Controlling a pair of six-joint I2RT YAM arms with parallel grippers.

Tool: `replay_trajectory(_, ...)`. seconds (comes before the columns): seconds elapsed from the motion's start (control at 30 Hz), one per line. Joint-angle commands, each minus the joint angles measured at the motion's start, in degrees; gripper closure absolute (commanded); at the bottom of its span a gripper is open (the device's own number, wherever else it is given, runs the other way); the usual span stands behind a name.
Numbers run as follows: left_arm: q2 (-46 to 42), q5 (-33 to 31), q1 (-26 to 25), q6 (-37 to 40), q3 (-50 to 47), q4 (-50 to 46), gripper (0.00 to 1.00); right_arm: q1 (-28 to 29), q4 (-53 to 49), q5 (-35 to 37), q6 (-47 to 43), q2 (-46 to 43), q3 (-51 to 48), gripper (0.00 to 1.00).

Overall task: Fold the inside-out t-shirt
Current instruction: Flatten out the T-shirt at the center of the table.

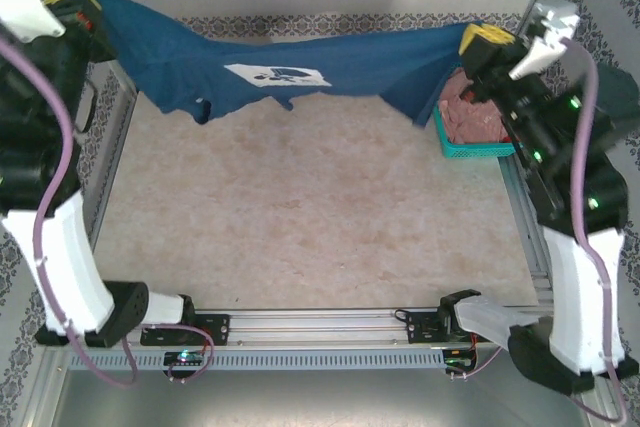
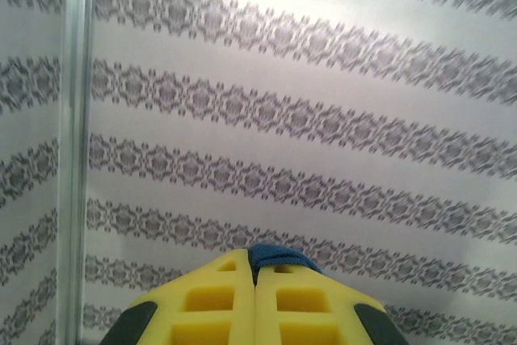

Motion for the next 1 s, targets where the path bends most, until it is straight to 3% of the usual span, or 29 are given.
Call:
replay_trajectory(0.0,-3.5,1.2,0.8,1.3,-0.9,2.6,1.0,0.9,-1.2,2.7,-2.0,-4.1,-1.6,1.0)
replay_trajectory(0.2,0.9,-1.0,0.7,2.6,0.1,0.4,1.0,1.0,-1.4,4.0,-2.4,-3.8,-3.0,1.0)
replay_trajectory(0.4,10.9,-4.0,0.7,5.3,-0.8,2.7,1.0,1.0,2.5,7.2,-4.1,3.2,-5.8,1.0)
replay_trajectory(0.6,28.2,-4.4,0.8,6.8,3.8,4.7,1.0,0.5,8.8,9.6,-5.0,17.0,-6.5,1.0)
replay_trajectory(0.77,48.2,-3.2,0.8,6.5,14.6,6.6,1.0,-1.0,13.7,12.1,-4.2,36.0,-0.7,1.0)
replay_trajectory(0.83,55.5,-2.9,0.7,4.9,18.2,9.1,0.93,-1.6,13.1,12.3,-3.6,45.1,5.5,0.96)
replay_trajectory(0.9,62.0,-2.2,0.7,3.1,21.9,12.0,0.73,-2.1,10.2,12.7,-2.9,54.6,14.8,0.84)
replay_trajectory(0.97,65.8,-2.1,0.8,1.4,24.3,13.0,0.62,-2.2,5.1,12.7,-2.7,61.5,23.7,0.75)
